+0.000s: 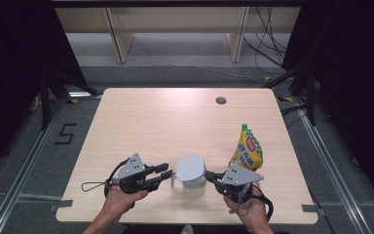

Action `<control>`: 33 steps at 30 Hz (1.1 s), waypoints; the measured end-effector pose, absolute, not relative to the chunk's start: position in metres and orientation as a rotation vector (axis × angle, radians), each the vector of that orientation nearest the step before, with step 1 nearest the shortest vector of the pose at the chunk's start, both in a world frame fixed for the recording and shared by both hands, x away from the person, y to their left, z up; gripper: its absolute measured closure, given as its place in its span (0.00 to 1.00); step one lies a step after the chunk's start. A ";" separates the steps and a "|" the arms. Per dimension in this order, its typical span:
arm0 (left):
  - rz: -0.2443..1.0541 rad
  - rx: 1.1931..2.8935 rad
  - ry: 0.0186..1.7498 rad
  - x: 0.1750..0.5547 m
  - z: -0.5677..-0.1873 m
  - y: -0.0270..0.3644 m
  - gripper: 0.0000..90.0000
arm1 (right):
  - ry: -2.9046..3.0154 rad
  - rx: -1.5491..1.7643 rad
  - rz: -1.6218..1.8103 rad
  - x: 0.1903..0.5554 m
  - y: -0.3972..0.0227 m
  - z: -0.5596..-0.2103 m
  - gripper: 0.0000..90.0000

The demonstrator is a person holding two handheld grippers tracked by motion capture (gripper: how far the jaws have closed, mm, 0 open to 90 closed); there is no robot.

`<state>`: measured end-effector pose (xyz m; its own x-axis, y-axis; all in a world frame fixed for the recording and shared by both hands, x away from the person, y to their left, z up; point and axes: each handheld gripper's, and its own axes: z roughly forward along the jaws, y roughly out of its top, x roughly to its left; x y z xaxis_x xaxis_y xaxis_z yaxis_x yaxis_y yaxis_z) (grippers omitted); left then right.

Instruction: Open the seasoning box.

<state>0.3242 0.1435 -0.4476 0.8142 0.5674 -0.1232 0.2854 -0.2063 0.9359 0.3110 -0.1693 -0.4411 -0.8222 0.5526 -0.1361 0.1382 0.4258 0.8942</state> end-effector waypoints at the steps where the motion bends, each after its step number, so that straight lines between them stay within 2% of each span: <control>1: 0.281 1.796 0.664 0.323 -0.450 0.144 0.75 | 2.271 0.598 1.368 0.310 -0.169 -0.441 1.00; 8: 0.308 1.873 0.643 0.318 -0.461 0.149 0.66 | 2.266 0.559 1.382 0.311 -0.166 -0.435 1.00; 21: 0.320 1.926 0.734 0.310 -0.484 0.165 0.44 | 2.250 0.503 1.398 0.312 -0.148 -0.425 1.00; 33: 0.318 1.942 0.765 0.304 -0.489 0.177 0.40 | 2.248 0.467 1.418 0.311 -0.137 -0.416 1.00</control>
